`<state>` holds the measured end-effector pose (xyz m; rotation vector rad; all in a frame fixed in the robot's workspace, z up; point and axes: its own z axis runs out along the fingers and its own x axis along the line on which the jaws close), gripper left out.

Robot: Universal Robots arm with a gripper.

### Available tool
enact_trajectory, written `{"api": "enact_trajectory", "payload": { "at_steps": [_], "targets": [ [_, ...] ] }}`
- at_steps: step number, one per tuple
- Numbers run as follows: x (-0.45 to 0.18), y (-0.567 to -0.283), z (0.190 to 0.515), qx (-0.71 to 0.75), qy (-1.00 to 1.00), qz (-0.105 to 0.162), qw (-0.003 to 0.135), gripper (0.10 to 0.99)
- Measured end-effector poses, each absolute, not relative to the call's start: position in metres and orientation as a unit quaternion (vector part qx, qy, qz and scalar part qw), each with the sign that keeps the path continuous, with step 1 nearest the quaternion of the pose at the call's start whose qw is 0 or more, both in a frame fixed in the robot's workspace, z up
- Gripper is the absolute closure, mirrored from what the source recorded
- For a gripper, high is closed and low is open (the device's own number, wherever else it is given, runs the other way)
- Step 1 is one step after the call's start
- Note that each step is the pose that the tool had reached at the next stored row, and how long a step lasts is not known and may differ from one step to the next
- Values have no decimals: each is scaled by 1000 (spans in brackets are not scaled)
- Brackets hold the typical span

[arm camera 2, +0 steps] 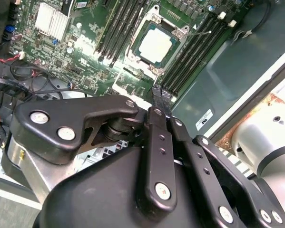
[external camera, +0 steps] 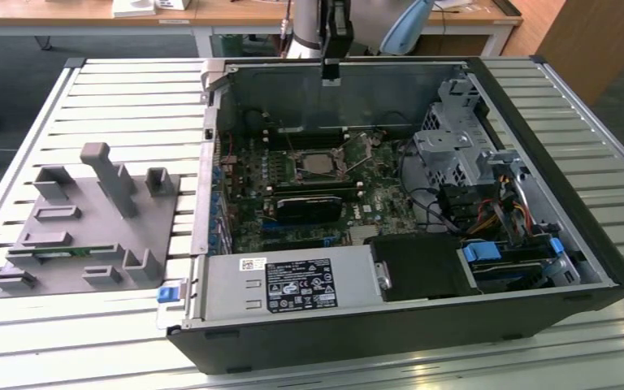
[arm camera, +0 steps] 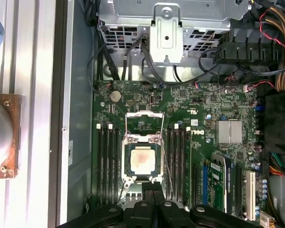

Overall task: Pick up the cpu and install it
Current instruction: 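Close the cpu cover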

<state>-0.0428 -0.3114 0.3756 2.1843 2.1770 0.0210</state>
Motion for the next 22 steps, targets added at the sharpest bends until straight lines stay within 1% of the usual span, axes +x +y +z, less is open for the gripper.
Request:
{"api": "enact_trajectory", "payload": {
  "at_steps": [22],
  "targets": [
    [-43, -311, 387, 708, 706, 7, 29, 980]
  ]
}}
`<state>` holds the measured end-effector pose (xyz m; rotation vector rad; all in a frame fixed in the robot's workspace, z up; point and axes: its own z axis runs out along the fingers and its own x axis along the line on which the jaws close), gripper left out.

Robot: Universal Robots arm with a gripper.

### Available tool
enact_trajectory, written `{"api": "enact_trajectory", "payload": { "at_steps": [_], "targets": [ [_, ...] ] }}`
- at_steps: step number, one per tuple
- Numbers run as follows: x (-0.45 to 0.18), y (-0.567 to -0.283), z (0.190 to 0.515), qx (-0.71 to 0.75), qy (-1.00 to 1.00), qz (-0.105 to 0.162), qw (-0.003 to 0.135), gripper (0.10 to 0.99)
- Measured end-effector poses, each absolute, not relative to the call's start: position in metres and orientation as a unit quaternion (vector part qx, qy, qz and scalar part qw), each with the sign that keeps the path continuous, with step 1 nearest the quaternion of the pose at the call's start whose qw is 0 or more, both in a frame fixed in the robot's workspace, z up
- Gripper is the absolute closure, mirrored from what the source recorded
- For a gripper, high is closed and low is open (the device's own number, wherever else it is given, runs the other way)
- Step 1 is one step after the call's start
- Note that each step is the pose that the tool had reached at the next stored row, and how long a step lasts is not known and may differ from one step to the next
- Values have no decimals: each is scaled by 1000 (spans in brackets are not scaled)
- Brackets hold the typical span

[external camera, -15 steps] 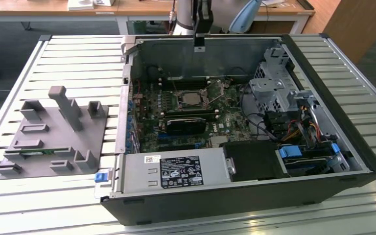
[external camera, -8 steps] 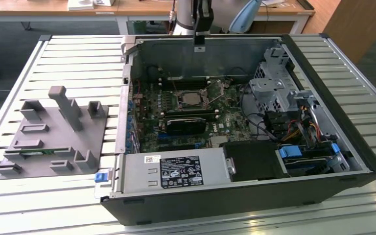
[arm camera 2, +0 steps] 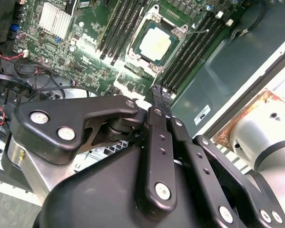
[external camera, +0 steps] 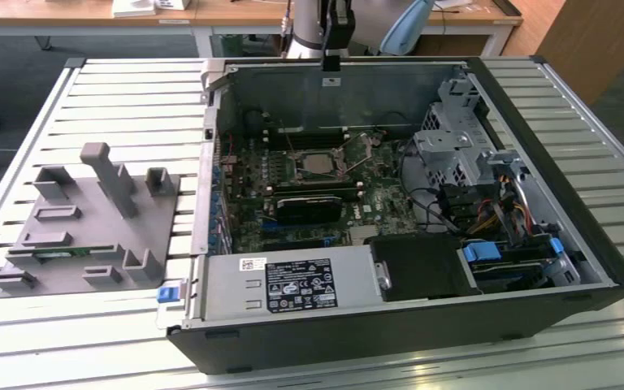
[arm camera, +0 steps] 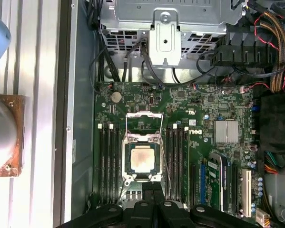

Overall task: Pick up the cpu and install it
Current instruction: 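Close the cpu cover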

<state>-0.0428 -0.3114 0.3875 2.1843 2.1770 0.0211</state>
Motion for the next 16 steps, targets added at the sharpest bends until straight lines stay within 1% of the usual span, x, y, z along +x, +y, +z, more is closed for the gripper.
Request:
{"api": "enact_trajectory", "payload": {
  "at_steps": [6, 16],
  "targets": [
    [-43, -311, 390, 708, 706, 7, 29, 980],
    [-43, -311, 386, 708, 706, 6, 28, 980]
  ]
}}
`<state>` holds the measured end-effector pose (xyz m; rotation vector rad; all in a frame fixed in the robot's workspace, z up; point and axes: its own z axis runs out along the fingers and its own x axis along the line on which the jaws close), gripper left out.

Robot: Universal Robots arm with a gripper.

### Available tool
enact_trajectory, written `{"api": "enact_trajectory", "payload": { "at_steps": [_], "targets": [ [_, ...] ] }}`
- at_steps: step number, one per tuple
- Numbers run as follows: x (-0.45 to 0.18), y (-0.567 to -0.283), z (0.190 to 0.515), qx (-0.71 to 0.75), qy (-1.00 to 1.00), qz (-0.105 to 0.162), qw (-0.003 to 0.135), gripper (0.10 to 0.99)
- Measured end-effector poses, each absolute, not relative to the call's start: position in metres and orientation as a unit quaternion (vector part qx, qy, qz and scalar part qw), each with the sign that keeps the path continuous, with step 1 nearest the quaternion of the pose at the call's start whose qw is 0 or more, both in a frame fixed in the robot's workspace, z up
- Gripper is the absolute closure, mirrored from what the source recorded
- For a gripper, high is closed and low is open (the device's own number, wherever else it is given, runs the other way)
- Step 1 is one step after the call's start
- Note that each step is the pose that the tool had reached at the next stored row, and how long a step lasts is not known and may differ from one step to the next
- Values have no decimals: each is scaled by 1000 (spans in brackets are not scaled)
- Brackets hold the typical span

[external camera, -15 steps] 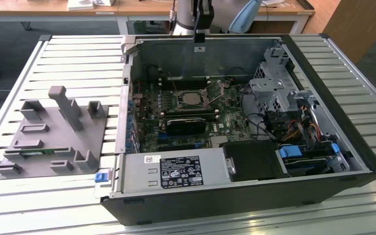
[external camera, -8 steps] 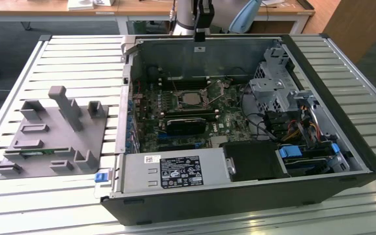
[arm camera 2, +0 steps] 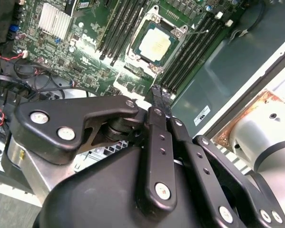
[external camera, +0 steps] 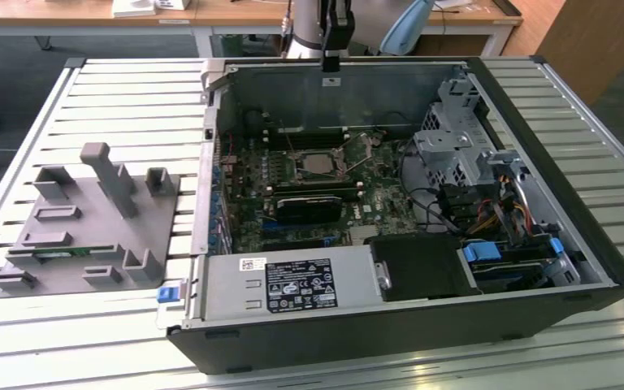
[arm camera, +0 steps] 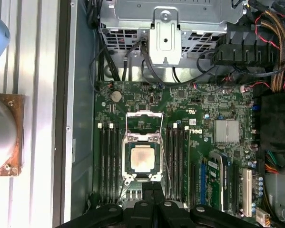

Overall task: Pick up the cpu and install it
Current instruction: 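Close the cpu cover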

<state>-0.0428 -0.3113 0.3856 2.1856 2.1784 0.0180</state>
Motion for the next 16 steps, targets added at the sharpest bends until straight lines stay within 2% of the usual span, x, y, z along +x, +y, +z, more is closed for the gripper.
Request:
{"api": "enact_trajectory", "payload": {
  "at_steps": [16],
  "targets": [
    [-43, -311, 379, 708, 706, 6, 28, 980]
  ]
}}
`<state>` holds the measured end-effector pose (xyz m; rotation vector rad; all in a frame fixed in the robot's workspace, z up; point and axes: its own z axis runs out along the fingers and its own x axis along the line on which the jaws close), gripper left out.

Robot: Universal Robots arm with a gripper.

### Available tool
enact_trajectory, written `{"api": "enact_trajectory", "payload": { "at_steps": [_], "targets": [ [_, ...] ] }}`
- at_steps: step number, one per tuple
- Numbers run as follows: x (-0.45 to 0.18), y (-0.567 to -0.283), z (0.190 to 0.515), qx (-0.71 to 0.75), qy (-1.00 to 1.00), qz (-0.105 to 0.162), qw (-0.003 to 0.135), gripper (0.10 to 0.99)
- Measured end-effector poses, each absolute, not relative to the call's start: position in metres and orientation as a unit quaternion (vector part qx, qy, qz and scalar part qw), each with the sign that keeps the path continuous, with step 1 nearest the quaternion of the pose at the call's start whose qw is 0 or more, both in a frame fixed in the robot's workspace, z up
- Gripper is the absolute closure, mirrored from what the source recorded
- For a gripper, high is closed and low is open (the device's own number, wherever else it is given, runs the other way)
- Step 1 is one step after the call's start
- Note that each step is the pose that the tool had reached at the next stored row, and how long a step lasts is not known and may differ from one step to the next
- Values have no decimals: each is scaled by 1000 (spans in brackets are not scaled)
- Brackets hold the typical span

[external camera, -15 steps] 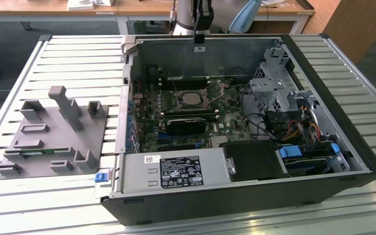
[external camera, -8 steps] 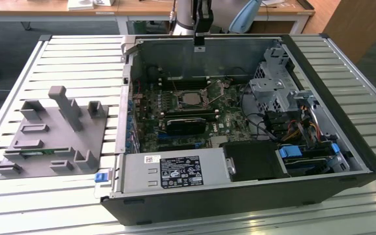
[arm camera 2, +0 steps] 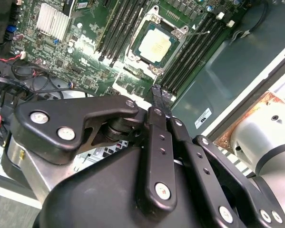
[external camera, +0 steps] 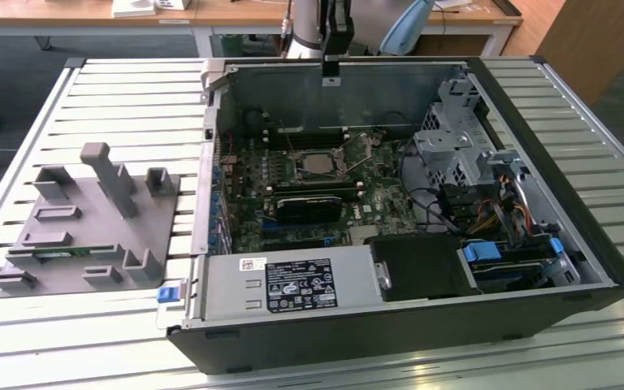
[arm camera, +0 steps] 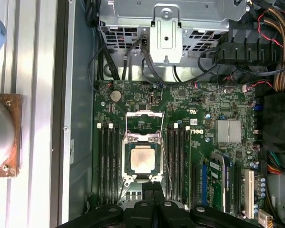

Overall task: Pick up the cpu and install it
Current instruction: 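Close the cpu cover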

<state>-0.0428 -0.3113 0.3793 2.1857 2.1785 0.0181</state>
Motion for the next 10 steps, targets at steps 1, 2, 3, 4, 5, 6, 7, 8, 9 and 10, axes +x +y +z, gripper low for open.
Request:
{"api": "enact_trajectory", "payload": {
  "at_steps": [1, 2, 3, 4, 5, 6, 7, 8, 9, 10],
  "targets": [
    [-43, -311, 379, 708, 706, 6, 28, 980],
    [-43, -311, 379, 708, 706, 6, 28, 980],
    [-43, -311, 378, 708, 706, 6, 28, 980],
    [-43, -311, 378, 708, 706, 6, 28, 980],
    [-43, -311, 378, 708, 706, 6, 28, 980],
    [-43, -311, 378, 708, 706, 6, 28, 980],
    [-43, -311, 378, 708, 706, 6, 28, 980],
    [-43, -311, 377, 708, 706, 6, 28, 980],
    [-43, -311, 377, 708, 706, 6, 28, 980],
    [-43, -311, 377, 708, 706, 6, 28, 980]
  ]
}}
